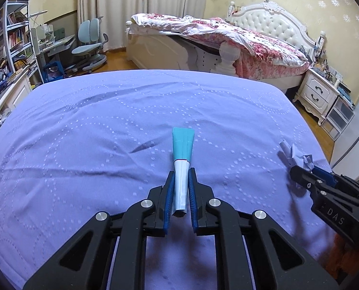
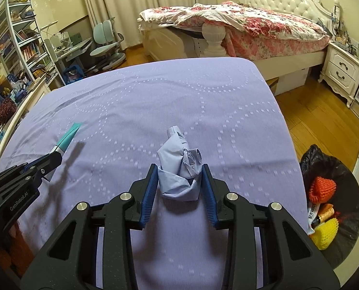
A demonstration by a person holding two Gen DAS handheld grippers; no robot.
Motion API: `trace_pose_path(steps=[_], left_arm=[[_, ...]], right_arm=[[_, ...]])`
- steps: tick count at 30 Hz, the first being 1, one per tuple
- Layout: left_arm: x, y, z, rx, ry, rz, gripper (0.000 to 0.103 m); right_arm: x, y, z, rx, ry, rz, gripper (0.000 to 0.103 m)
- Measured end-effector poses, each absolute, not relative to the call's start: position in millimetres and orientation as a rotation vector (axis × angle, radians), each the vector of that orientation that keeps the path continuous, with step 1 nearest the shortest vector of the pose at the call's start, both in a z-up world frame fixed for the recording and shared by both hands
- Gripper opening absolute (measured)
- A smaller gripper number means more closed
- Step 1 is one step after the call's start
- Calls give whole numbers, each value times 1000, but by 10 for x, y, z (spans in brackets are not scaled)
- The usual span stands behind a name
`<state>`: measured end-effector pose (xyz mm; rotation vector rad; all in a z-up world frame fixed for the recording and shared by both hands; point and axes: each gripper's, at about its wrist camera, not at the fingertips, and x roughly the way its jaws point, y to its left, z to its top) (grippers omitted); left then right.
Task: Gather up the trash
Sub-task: 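Carry both items over the black bin and open both grippers to drop them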
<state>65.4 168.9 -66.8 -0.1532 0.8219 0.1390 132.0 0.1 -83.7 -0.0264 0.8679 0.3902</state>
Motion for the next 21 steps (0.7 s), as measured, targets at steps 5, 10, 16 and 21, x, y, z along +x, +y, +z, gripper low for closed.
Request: trace_pose_path(steps=[5, 10, 16, 21], left_arm=[[528, 1524, -632, -147, 807, 123, 14], [438, 1352, -593, -133, 794, 106, 14], [325, 1102, -521, -115, 763, 76, 14], [273, 840, -488, -93, 741, 35, 14]], right_arm=[[1126, -161, -798, -14, 858, 385, 35], [952, -300, -762, -5, 843, 380, 35], [726, -545, -713, 10, 819, 360, 35], [571, -765, -676, 29, 797, 328, 35]])
